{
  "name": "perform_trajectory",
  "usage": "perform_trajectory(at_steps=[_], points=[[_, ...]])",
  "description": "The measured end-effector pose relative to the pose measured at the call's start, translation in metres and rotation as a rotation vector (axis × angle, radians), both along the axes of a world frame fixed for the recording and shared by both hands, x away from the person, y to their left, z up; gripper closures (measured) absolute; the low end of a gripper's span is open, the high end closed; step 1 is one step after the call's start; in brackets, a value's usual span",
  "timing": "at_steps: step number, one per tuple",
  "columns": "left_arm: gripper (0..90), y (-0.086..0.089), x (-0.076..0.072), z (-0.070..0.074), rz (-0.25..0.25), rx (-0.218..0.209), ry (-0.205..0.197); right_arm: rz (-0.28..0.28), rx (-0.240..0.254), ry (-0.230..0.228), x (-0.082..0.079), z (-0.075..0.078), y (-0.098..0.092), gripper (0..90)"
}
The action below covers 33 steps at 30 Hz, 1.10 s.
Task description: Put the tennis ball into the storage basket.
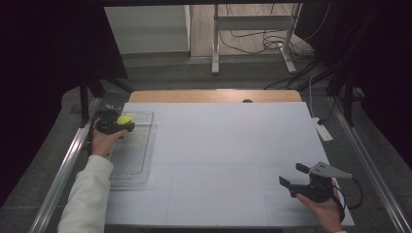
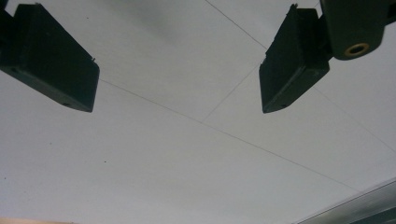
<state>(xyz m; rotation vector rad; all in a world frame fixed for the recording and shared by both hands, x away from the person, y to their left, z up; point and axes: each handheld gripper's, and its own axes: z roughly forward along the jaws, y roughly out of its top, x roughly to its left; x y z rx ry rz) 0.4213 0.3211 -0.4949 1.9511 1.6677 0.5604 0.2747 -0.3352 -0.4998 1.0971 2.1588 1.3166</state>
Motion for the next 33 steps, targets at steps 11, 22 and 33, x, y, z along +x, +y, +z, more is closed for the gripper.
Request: perform_trajectory(at_steps=[11,22,33], points=[[26.2,-0.0027,0.0023,-0.0041,-0.001,0.031,0.027,0.0,0.0,0.002,0.0002,-0.0004,-0.0001,12.1],[26.0,-0.0064,0.0041,-0.007,-0.018,0.065,0.054,0.003,0.004,0.004,0.0004,-0.0005,0.0,12.0],[25.8,-0.0088,0.0065,-0.0102,-0.016,0.081,0.09,0.002,0.004,0.003,0.0002,-0.0004,-0.0001,12.0]])
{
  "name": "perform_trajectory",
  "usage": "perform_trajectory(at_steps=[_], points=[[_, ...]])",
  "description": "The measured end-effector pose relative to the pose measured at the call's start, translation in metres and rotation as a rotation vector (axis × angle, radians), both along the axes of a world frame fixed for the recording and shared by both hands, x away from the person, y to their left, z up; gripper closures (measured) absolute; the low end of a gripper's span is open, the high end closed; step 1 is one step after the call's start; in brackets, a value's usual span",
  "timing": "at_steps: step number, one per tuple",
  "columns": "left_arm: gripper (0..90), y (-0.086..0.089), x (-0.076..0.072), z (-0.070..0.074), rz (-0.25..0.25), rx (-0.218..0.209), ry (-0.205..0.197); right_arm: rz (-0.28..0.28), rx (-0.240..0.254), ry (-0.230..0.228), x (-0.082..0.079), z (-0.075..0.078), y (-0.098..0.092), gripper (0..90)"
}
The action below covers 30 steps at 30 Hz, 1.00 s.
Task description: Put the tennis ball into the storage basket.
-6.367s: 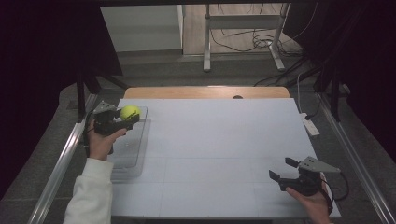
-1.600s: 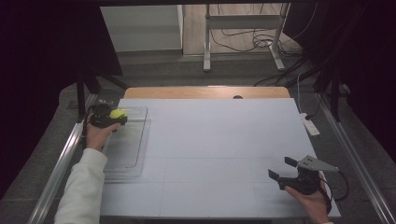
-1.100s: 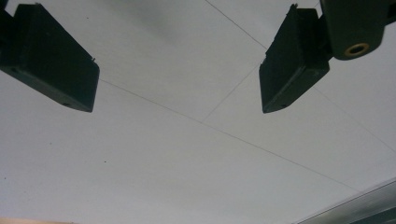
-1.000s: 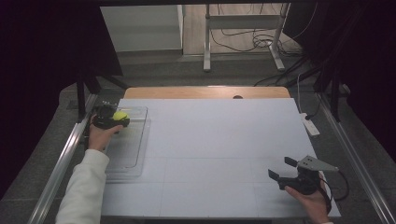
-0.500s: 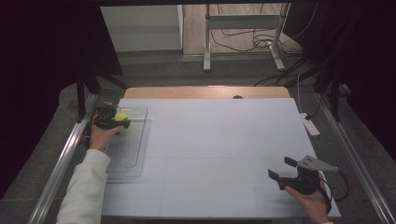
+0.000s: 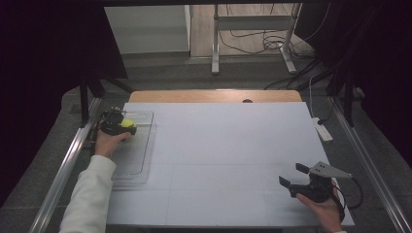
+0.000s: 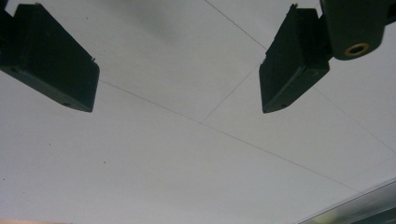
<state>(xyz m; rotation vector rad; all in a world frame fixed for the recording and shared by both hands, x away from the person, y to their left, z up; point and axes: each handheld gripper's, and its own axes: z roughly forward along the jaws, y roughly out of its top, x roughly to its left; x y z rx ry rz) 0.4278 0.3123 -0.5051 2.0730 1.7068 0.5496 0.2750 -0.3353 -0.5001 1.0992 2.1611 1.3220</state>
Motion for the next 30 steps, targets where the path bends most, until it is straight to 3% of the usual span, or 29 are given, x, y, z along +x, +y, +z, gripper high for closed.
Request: perform_trajectory(at_steps=[9,14,25,30], points=[[24.8,0.0,0.0,0.0,-0.008,-0.004,0.008,0.0,-0.001,0.001,0.0,0.0,0.0,12.0],[20.6,0.0,-0.003,0.006,-0.019,-0.038,-0.044,-0.001,-0.002,0.001,0.0,0.0,0.0,12.1],[16.0,0.001,-0.011,0.017,-0.031,-0.059,-0.113,-0.001,-0.005,0.0,0.0,0.0,0.0,12.1],[15.1,0.004,-0.015,0.023,-0.034,-0.107,-0.157,-0.002,-0.005,0.0,0.0,0.0,0.0,12.1]])
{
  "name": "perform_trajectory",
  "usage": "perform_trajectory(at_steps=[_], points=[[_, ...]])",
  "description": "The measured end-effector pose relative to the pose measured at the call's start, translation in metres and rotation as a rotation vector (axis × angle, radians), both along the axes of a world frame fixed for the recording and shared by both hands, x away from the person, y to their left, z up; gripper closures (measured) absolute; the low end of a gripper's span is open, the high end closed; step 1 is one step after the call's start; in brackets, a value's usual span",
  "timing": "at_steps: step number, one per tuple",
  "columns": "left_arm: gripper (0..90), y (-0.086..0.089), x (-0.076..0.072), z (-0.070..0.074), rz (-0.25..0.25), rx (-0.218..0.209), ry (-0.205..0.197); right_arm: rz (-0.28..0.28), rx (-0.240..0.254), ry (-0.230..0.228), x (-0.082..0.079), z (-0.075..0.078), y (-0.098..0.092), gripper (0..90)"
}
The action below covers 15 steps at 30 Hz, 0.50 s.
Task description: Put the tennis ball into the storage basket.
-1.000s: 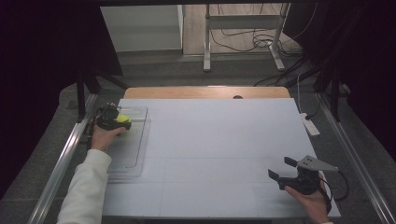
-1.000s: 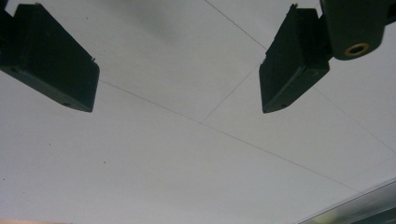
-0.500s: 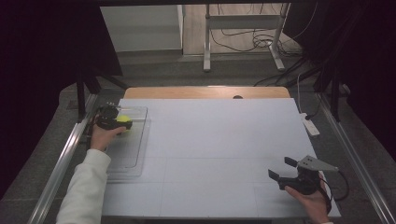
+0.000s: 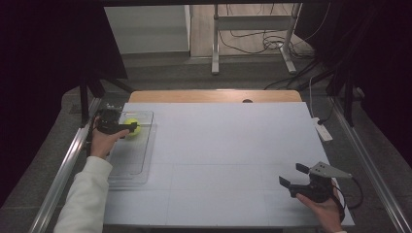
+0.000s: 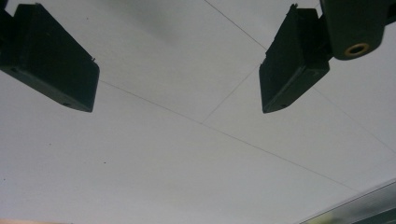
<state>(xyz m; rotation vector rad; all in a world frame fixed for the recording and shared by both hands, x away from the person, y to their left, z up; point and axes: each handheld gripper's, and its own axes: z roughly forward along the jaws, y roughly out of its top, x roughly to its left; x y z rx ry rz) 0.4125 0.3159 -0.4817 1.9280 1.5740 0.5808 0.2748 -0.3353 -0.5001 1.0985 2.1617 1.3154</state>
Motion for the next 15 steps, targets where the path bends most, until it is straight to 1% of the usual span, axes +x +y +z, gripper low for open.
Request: perform_trajectory(at_steps=[3,4,7,11,12,15], points=[[14.6,0.001,-0.003,0.004,-0.01,-0.016,-0.02,0.0,0.0,0.0,0.0,0.0,0.0,12.1],[14.6,0.001,-0.003,0.004,-0.01,-0.016,-0.02,0.0,0.0,0.0,0.0,0.0,0.0,12.1],[14.4,0.002,-0.007,0.008,-0.021,-0.048,-0.045,0.0,0.0,0.001,0.0,0.0,0.0,12.1],[14.2,0.001,-0.011,0.011,-0.028,-0.056,-0.066,0.001,0.003,0.0,0.0,0.0,0.0,12.1],[14.3,0.001,-0.011,0.011,-0.028,-0.056,-0.066,0.001,0.003,0.0,0.0,0.0,0.0,12.1],[14.3,0.0,-0.015,0.014,-0.04,-0.079,-0.086,-0.001,0.0,-0.001,0.0,0.0,0.0,12.0]])
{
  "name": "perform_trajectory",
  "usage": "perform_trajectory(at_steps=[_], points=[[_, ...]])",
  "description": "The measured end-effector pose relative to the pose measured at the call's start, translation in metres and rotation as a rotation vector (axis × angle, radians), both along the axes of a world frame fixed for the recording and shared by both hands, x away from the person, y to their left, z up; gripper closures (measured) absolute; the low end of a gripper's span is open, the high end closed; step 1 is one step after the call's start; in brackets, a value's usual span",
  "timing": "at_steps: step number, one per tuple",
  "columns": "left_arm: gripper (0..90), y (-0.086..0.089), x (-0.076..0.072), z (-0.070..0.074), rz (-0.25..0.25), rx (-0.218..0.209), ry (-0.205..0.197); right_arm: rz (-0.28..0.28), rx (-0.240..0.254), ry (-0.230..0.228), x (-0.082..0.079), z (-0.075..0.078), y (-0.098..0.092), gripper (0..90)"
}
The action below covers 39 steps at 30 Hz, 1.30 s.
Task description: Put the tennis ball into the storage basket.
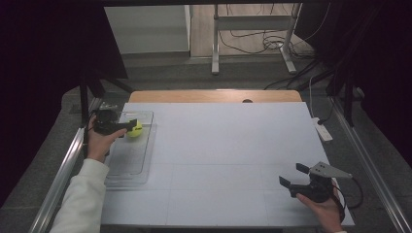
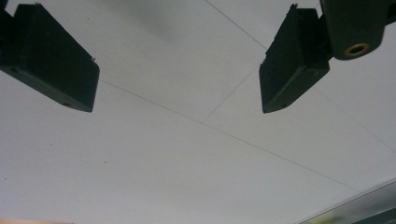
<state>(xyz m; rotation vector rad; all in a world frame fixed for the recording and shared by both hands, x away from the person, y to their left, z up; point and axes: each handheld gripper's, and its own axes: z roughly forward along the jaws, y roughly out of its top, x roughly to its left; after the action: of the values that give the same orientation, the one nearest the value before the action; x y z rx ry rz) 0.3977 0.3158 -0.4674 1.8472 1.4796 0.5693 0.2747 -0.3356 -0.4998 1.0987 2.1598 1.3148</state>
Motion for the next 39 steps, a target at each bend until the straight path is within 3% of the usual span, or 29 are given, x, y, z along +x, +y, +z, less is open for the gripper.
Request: perform_trajectory(at_steps=[3,12,19,26,39], points=[[14.3,0.0,-0.002,0.002,-0.003,0.0,-0.008,0.0,0.0,-0.001,0.0,0.0,0.0,12.1],[14.6,0.0,-0.011,0.004,-0.036,-0.056,-0.029,0.002,0.002,-0.001,0.0,0.0,0.001,12.1],[14.7,-0.002,-0.021,0.004,-0.076,-0.109,-0.043,0.002,0.001,0.001,0.0,0.0,0.001,12.0],[14.8,-0.008,-0.032,0.006,-0.122,-0.133,-0.064,0.002,0.0,0.002,0.0,0.0,0.001,12.0],[15.1,-0.022,-0.056,0.008,-0.192,-0.133,-0.095,0.003,-0.001,-0.001,0.0,0.0,0.002,12.0]])
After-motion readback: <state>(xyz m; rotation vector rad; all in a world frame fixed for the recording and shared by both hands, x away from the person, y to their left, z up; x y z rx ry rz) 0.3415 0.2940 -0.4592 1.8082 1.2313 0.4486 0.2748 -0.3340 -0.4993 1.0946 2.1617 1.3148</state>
